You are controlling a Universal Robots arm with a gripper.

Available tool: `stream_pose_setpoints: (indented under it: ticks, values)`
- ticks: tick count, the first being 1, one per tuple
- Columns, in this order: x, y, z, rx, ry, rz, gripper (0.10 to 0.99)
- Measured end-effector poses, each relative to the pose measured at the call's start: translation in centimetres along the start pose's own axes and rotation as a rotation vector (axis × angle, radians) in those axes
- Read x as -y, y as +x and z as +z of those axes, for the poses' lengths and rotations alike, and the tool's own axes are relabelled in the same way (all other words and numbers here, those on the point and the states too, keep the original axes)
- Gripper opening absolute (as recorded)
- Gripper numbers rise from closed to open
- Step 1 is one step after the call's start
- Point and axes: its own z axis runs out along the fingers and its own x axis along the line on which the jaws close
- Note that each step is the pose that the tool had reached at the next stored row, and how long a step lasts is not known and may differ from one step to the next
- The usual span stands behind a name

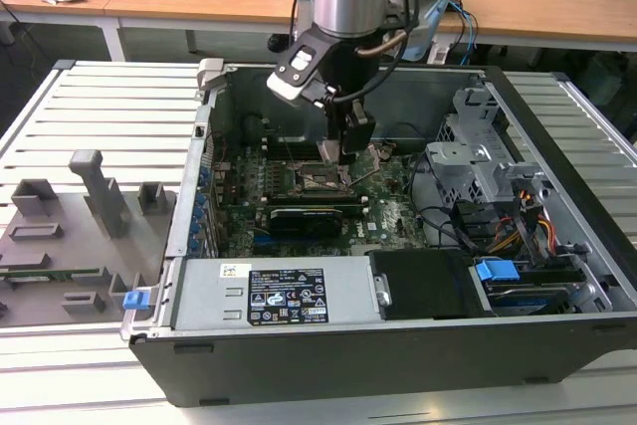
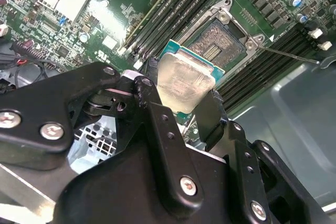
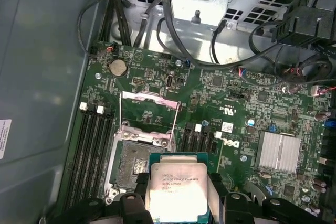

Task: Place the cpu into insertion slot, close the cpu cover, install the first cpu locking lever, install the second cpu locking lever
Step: 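Place the cpu into insertion slot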

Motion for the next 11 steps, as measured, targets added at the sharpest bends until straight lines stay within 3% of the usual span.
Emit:
stream_pose_setpoints:
  ticks: [3, 5, 7, 11]
  values:
    - [0.02, 0.0, 0.26, 0.0004, 0.0, 0.001, 0.525]
    - [0.1, 0.02, 0.95, 0.0017, 0.0, 0.009, 0.525]
    - [0.14, 0.05, 1.56, 0.0058, 0.0, 0.063, 0.525]
    - [0.33, 0.22, 1.77, 0.0062, 0.0, 0.069, 0.525]
